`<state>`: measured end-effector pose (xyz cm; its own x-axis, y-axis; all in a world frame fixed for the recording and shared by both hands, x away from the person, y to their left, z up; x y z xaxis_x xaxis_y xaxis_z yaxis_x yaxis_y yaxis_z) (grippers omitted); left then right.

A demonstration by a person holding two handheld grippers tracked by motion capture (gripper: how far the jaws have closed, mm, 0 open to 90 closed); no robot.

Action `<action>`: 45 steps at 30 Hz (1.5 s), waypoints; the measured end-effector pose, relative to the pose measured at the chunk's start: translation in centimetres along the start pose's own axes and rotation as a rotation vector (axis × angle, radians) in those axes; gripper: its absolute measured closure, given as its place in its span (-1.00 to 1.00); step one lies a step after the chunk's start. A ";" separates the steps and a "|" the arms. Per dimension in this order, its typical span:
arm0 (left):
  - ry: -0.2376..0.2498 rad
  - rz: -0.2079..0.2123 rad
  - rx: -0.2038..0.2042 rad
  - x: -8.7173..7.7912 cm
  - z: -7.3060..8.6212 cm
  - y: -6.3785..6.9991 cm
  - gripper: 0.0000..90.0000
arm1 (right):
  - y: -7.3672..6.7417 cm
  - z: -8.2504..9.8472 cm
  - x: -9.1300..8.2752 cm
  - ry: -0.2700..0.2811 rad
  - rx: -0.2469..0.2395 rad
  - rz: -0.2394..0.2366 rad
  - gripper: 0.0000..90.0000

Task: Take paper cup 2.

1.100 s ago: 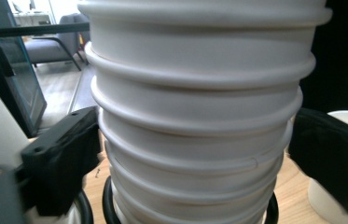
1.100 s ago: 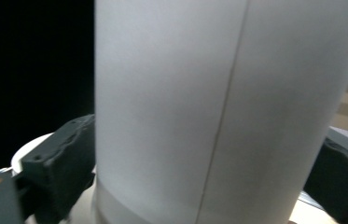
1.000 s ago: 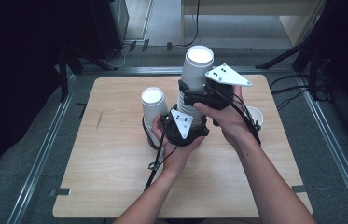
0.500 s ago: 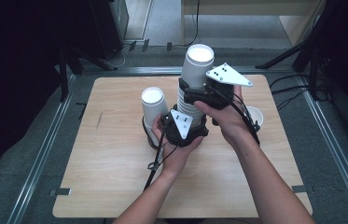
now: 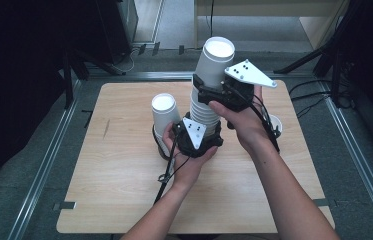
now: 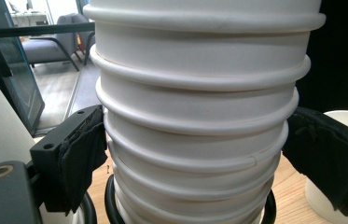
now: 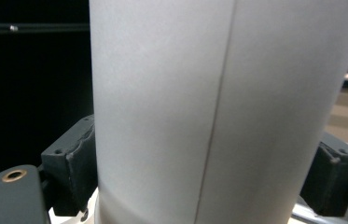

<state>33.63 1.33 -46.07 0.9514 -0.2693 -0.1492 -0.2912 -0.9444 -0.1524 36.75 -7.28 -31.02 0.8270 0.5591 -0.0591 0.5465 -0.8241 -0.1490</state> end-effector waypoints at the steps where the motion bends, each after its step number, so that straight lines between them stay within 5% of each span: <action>1: 0.000 0.000 0.001 0.0 0.0 0.0 -0.84 | 0.0 -0.3 -0.1 0.009 0.004 0.001 -0.69; 30: -0.004 0.003 0.004 0.0 0.0 0.0 -0.83 | -0.4 -6.0 -4.6 0.144 -0.047 0.040 -0.67; 45: -0.020 0.006 -0.010 -0.2 -0.1 -0.1 -0.83 | 1.0 -4.8 -7.5 0.147 -0.063 0.083 -0.67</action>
Point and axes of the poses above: each handheld gripper's, and its own axes: x roughly forward along the jaws, z roughly out of its underside, y roughly to its right, the point moved 3 cm from there along x, roughly forward along the jaws, and after that the axes turned 7 degrees about x, right-handed, at the moved point
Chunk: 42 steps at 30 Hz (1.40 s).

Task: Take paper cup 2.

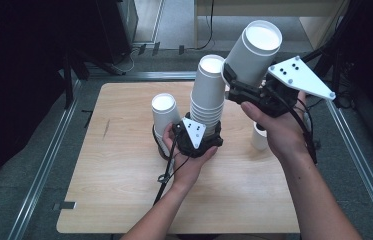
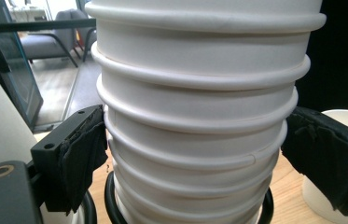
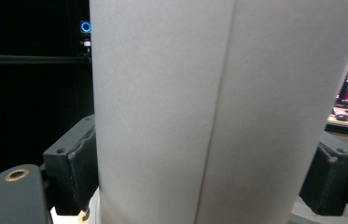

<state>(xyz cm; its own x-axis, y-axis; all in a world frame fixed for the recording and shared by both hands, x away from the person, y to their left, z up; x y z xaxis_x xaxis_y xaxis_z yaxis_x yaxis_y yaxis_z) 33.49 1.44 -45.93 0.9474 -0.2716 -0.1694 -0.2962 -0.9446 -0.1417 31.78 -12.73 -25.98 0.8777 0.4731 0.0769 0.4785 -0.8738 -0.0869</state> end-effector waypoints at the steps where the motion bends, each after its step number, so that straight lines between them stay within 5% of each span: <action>1: -0.001 0.002 -0.001 0.0 0.0 0.0 -0.83 | 0.2 0.3 -0.4 -0.001 -0.002 0.006 -0.67; 8: -0.016 0.011 0.012 -0.6 0.0 -0.3 -0.81 | 0.8 1.7 -1.5 -0.010 -0.010 0.020 -0.67; 17: 0.002 0.093 0.016 -2.9 -0.4 -0.4 -1.00 | 2.4 5.7 -3.0 -0.040 -0.007 0.076 -0.67; 29: 0.007 0.184 -0.018 -7.0 0.4 -1.7 -1.00 | 2.3 10.1 -4.6 -0.058 -0.022 0.074 -0.68; 36: -0.008 0.194 -0.040 -8.7 1.5 -3.2 -1.00 | 2.0 13.5 -5.1 -0.106 -0.022 0.082 -0.67; 42: -0.030 0.190 -0.011 -9.7 1.9 -3.7 -1.00 | 1.7 15.5 -5.6 -0.124 -0.027 0.081 -0.67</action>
Point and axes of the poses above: each handheld gripper's, and its own axes: x roughly forward along the jaws, z roughly out of its underside, y roughly to its right, the point moved 3 cm from there along x, roughly forward along the jaws, and after that the axes turned 7 degrees about x, right-handed, at the moved point
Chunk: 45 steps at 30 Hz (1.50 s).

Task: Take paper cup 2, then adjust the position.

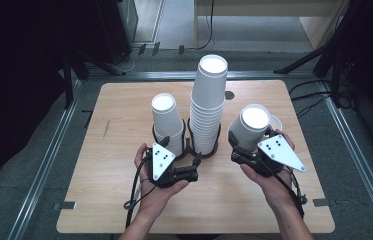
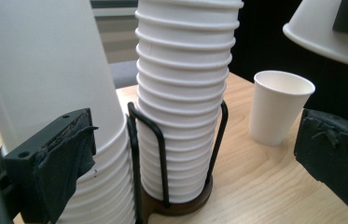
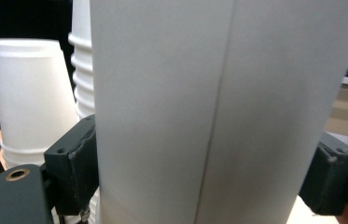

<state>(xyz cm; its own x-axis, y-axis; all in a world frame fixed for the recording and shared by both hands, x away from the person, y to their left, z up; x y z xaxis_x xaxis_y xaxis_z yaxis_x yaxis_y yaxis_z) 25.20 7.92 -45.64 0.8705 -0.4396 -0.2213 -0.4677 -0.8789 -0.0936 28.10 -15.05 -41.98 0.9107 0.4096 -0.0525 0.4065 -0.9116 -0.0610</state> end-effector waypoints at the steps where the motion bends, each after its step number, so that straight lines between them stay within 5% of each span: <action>1: 0.000 -0.001 -0.005 -0.2 0.1 -0.1 -1.00 | -0.1 0.4 0.0 -0.002 -0.006 0.006 -0.67; 5: -0.011 0.018 -0.031 -0.4 0.7 -0.1 -1.00 | -0.6 2.1 0.0 -0.033 -0.007 -0.025 -0.67; 9: -0.009 0.038 -0.010 -0.7 0.9 -0.5 -1.00 | -1.2 3.8 0.3 -0.086 -0.072 -0.030 -0.67; 11: -0.012 0.050 -0.014 -0.9 1.0 -0.9 -1.00 | -1.4 4.5 0.2 -0.092 -0.117 -0.032 -0.67; 14: -0.022 0.084 -0.021 -1.1 1.2 -1.2 -1.00 | -1.5 5.7 0.3 -0.111 -0.258 0.015 -0.67; 19: -0.039 0.159 -0.013 -1.0 1.3 -0.3 -1.00 | -1.8 6.9 0.7 -0.140 -0.357 0.040 -0.65; 25: -0.062 0.213 0.035 -0.7 1.5 1.0 -1.00 | -3.4 7.8 0.9 -0.143 -0.469 0.005 -0.63; 38: -0.089 0.282 0.063 -0.6 1.6 1.6 -1.00 | -4.8 8.7 0.9 -0.122 -0.614 -0.024 -0.63; 45: -0.088 0.309 0.070 -0.7 1.6 1.5 -1.00 | -5.2 9.0 0.7 -0.111 -0.640 -0.046 -0.63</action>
Point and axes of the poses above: each handheld gripper's, and its own axes: x roughly forward along the jaws, z roughly out of its underside, y roughly to its right, the point moved 3 cm from there along x, roughly forward along the jaws, and after that the axes turned 7 degrees about x, right-handed, at the moved point
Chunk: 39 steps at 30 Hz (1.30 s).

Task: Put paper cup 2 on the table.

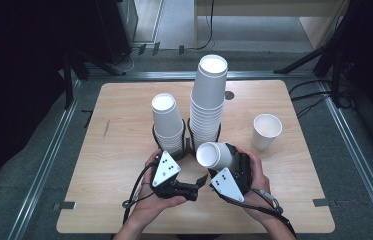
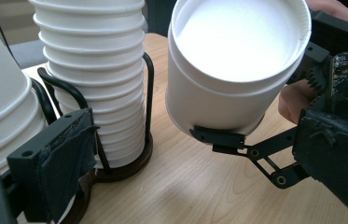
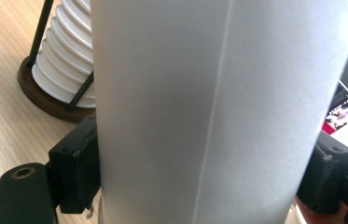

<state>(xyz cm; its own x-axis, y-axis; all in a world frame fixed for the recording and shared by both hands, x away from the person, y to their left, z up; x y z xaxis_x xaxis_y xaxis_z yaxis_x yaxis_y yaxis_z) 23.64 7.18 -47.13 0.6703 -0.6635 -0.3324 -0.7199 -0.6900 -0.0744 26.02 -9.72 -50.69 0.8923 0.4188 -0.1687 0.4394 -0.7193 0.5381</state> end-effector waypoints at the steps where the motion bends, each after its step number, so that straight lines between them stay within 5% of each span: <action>1: -0.001 0.004 -0.001 0.0 0.0 0.0 -1.00 | -0.1 0.0 0.0 0.004 -0.006 -0.002 -0.63; 18: -0.003 0.058 0.032 0.0 -0.2 0.8 -0.85 | -1.8 -0.8 -0.6 0.091 -0.092 -0.074 -0.63; 39: -0.032 0.074 0.005 0.1 0.0 0.9 -0.61 | -3.2 -0.6 -0.6 0.097 -0.158 -0.118 -0.64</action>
<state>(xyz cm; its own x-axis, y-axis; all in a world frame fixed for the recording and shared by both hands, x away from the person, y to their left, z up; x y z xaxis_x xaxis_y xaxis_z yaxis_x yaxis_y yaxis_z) 23.13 6.49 -47.20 0.6092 -0.7029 -0.3671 -0.7681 -0.6381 -0.0530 24.02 -7.31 -51.87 0.8179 0.5519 -0.1625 0.5118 -0.5690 0.6436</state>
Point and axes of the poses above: each handheld gripper's, and its own axes: x roughly forward along the jaws, z roughly out of its underside, y roughly to its right, the point moved 3 cm from there along x, roughly forward along the jaws, and after that the axes turned 7 degrees about x, right-handed, at the moved point
